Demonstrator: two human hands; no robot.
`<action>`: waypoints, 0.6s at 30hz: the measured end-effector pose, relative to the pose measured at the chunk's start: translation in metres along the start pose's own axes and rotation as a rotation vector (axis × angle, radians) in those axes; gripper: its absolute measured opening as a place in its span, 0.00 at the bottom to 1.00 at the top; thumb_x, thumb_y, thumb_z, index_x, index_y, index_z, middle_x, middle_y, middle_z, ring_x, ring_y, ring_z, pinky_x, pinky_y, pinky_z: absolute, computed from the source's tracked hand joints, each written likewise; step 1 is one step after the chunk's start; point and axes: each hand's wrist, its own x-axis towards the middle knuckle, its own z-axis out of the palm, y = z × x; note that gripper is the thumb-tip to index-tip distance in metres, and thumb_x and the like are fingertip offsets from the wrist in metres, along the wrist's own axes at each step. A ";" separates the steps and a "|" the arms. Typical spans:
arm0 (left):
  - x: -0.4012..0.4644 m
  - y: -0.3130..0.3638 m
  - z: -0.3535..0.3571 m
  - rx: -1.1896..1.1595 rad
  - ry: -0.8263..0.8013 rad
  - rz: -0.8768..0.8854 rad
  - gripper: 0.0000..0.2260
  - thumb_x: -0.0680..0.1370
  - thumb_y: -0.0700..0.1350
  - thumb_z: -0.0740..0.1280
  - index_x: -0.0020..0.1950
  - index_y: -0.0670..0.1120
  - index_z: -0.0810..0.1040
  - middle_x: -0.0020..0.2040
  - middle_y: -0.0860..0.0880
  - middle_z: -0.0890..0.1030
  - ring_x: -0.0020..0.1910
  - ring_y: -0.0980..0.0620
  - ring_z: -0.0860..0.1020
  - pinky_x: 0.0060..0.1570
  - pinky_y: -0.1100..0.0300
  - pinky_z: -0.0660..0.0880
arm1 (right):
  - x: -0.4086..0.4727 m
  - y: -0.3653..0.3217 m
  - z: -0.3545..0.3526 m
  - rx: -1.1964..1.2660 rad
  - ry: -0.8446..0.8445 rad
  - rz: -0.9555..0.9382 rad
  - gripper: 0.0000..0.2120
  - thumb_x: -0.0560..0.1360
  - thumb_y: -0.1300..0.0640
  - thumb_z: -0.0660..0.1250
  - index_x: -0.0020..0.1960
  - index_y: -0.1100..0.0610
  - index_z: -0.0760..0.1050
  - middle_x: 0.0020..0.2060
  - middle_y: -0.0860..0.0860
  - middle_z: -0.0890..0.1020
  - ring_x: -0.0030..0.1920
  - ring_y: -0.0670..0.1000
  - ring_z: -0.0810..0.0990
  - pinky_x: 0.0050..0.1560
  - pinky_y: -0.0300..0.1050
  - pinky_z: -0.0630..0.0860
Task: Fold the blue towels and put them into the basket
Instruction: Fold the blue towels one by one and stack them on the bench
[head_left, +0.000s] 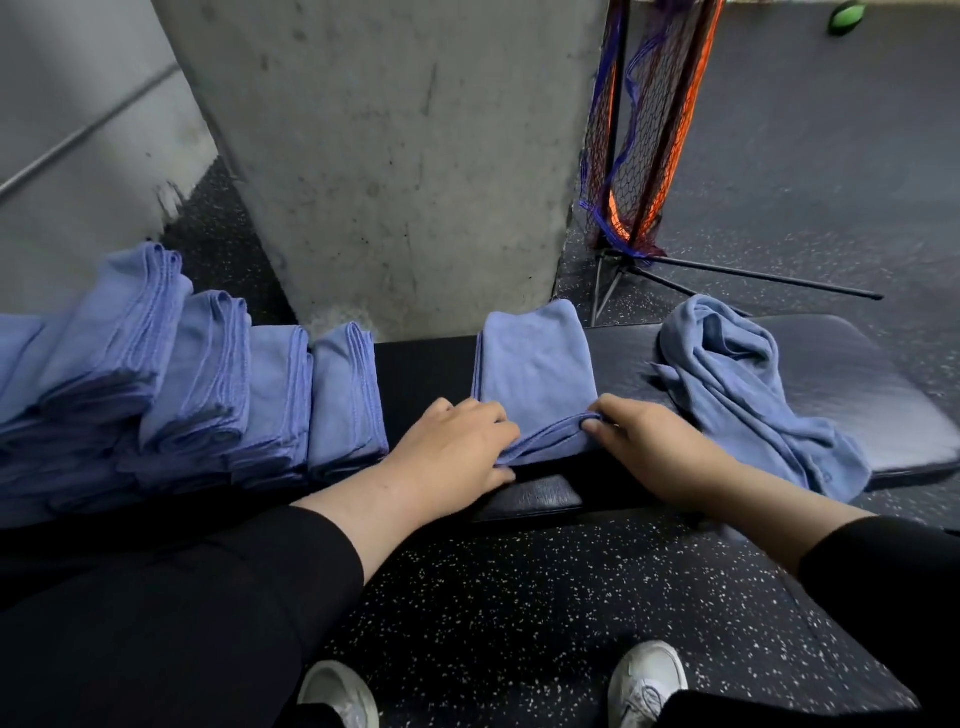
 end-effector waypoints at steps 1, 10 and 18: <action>0.002 0.001 0.000 -0.029 0.032 -0.032 0.08 0.81 0.54 0.65 0.50 0.50 0.72 0.52 0.54 0.74 0.54 0.49 0.74 0.54 0.52 0.68 | 0.001 0.000 -0.002 0.020 -0.006 0.012 0.11 0.82 0.48 0.61 0.49 0.55 0.72 0.42 0.51 0.81 0.45 0.54 0.79 0.50 0.52 0.73; 0.009 -0.008 -0.015 -0.493 0.050 -0.236 0.10 0.80 0.49 0.66 0.41 0.46 0.73 0.36 0.50 0.77 0.36 0.48 0.73 0.36 0.52 0.70 | 0.002 0.017 -0.002 -0.090 -0.060 -0.190 0.11 0.77 0.49 0.64 0.58 0.49 0.76 0.50 0.44 0.79 0.54 0.50 0.78 0.53 0.52 0.74; -0.003 -0.009 -0.041 -0.742 -0.067 -0.270 0.21 0.74 0.62 0.68 0.47 0.43 0.81 0.37 0.49 0.79 0.36 0.56 0.74 0.42 0.49 0.73 | -0.004 -0.006 -0.038 0.306 -0.218 0.035 0.05 0.81 0.56 0.65 0.52 0.52 0.80 0.34 0.39 0.81 0.34 0.37 0.76 0.40 0.32 0.74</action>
